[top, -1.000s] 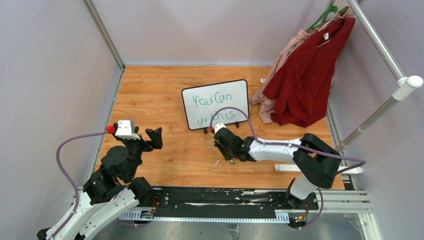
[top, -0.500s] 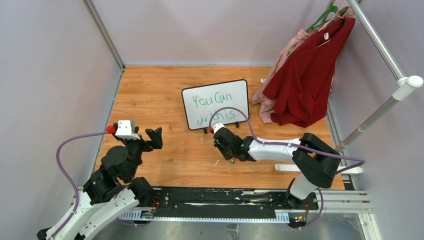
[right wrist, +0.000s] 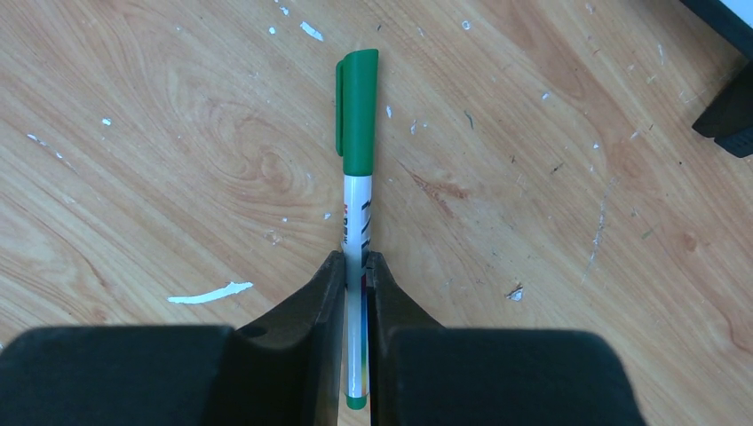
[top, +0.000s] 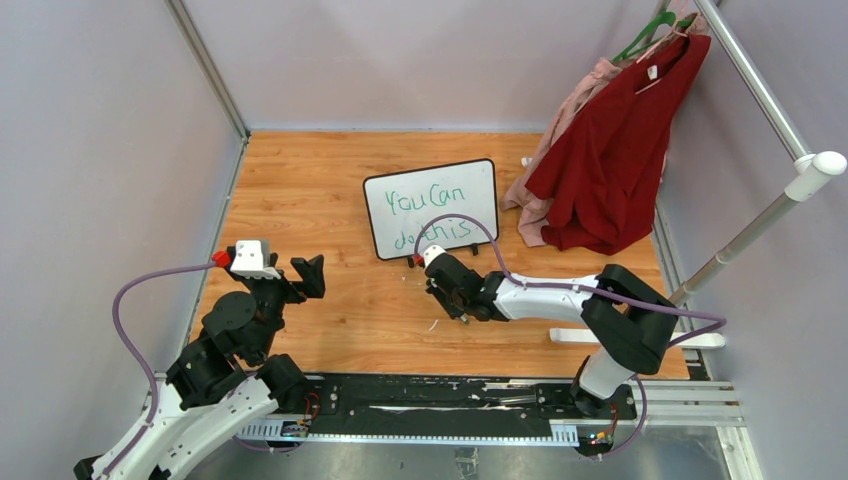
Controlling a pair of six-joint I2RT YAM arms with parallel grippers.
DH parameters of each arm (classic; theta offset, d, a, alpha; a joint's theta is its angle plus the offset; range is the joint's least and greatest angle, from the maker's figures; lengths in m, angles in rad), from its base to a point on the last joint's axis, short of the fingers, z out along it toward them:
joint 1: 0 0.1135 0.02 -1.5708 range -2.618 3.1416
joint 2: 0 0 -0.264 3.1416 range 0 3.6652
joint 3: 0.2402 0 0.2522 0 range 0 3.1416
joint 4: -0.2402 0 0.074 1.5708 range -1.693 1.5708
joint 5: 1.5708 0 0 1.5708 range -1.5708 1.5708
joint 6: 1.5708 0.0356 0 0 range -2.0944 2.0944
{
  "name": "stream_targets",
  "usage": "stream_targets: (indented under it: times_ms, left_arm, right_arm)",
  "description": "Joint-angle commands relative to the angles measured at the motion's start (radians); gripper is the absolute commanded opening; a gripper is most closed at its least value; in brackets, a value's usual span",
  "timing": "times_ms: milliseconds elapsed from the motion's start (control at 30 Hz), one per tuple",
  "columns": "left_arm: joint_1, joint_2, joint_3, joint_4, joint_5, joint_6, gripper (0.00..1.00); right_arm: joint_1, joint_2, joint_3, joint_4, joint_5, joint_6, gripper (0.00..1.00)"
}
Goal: Write a sentence on the whiteboard
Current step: Place the whiteboard marker at the center of the board.
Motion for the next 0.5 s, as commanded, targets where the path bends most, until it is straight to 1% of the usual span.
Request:
stream_targets:
  times_ms: [0, 200, 300, 333, 400, 467]
  left_arm:
    - [-0.006, 0.003, 0.009, 0.002, 0.002, 0.007, 1.00]
    - [-0.006, 0.003, 0.007, 0.005, 0.003, 0.007, 1.00]
    - [-0.006, 0.005, 0.006, 0.004, 0.004, 0.007, 1.00]
    - [-0.006, 0.006, 0.007, 0.005, 0.005, 0.007, 1.00]
    - [-0.006, 0.005, 0.006, 0.005, 0.005, 0.007, 1.00]
    - [-0.006, 0.005, 0.007, 0.004, 0.005, 0.007, 1.00]
  right_arm:
    - [-0.007, 0.017, 0.015, -0.017, -0.009, -0.016, 0.00]
    - [-0.007, -0.004, 0.007, -0.026, -0.013, -0.007, 0.01]
    - [-0.007, -0.015, 0.008, -0.033, -0.021, 0.003, 0.13]
    - [-0.006, -0.018, 0.008, -0.033, -0.021, 0.004, 0.15]
    - [-0.007, -0.023, 0.006, -0.033, -0.021, 0.004, 0.16]
    - [-0.006, -0.026, 0.004, -0.033, -0.019, 0.004, 0.14]
